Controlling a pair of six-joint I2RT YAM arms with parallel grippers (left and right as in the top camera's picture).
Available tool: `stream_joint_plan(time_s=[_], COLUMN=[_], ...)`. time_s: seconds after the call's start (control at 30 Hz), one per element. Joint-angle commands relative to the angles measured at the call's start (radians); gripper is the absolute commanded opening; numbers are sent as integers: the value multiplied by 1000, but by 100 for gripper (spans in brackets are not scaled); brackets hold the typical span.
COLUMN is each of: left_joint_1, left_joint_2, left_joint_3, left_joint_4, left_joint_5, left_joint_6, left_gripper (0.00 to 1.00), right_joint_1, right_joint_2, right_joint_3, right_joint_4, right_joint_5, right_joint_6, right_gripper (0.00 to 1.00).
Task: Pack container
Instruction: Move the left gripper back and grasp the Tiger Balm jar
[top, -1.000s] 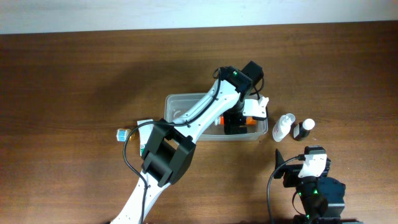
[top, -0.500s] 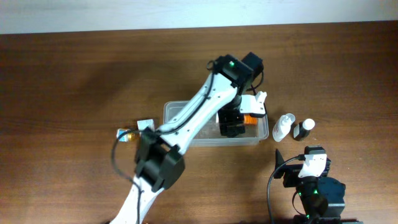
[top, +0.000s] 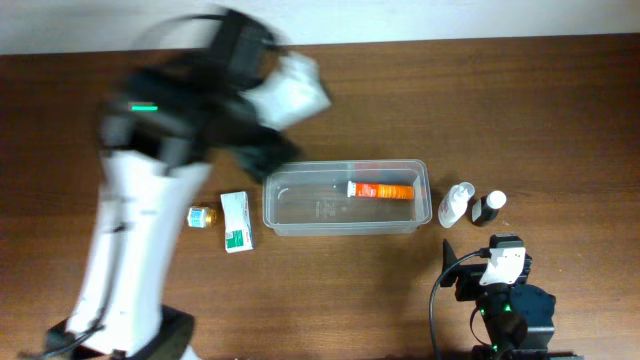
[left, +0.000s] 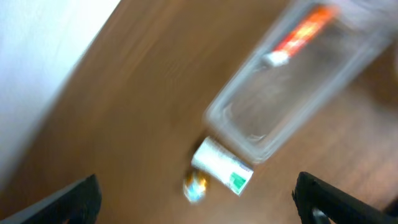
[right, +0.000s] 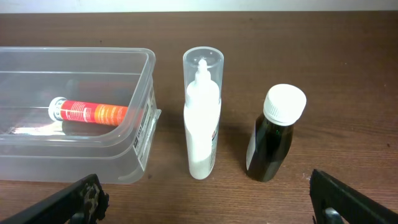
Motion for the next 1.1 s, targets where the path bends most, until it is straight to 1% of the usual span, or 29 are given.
stream_joint_plan(time_s=[0.0,0.07,0.1,0.13,0.23,0.3,0.33,0.37,0.43,0.53,0.63,0.8,0.9,0.97,1.0,1.07], left_joint_1=[214,308,348,379,472,522,536,547,555,545,526,479,457,451,451,451], left_joint_2=[36,39,41,41,42,42,42,42,42,42,42,42,42,42,42,42], left_joint_3=[-88,-150,-180,-209,-327,-432,-475,-528,-628,-774,-884,-998,-1039,-1062,-1075,-1099], left_joint_4=[-13,-5,9,23,85,131,145,165,204,280,354,468,513,537,554,584], left_joint_5=[36,142,168,166,93,91,92,92,93,92,89,77,16,6,6,-5], left_joint_6=[-324,-385,-383,-381,-378,-385,-385,-385,-385,-367,-346,-290,-290,-290,-290,-290], left_gripper=[100,100,100,100,99,99,98,95,90,89,89,90,89,89,85,81], right_joint_1=[-7,-7,-7,-7,-7,-7,-7,-7,-7,-7,-7,-7,-7,-7,-7,-7], right_joint_2=[-8,-8,-8,-8,-8,-8,-8,-8,-8,-8,-8,-8,-8,-8,-8,-8], right_joint_3=[-7,-7,-7,-7,-7,-7,-7,-7,-7,-7,-7,-7,-7,-7,-7,-7], right_joint_4=[0,0,0,0,0,0,0,0,0,0,0,0,0,0,0,0], right_joint_5=[-13,-13,-13,-13,-13,-13,-12,-12,-13,-13,-13,-12,-13,-13,-13,-13], right_joint_6=[-6,-6,-6,-6,-6,-6,-6,-6,-6,-6,-6,-6,-6,-6,-6,-6], right_gripper=[98,98,98,98,98,99,98,98,98,98,98,98,98,98,98,98])
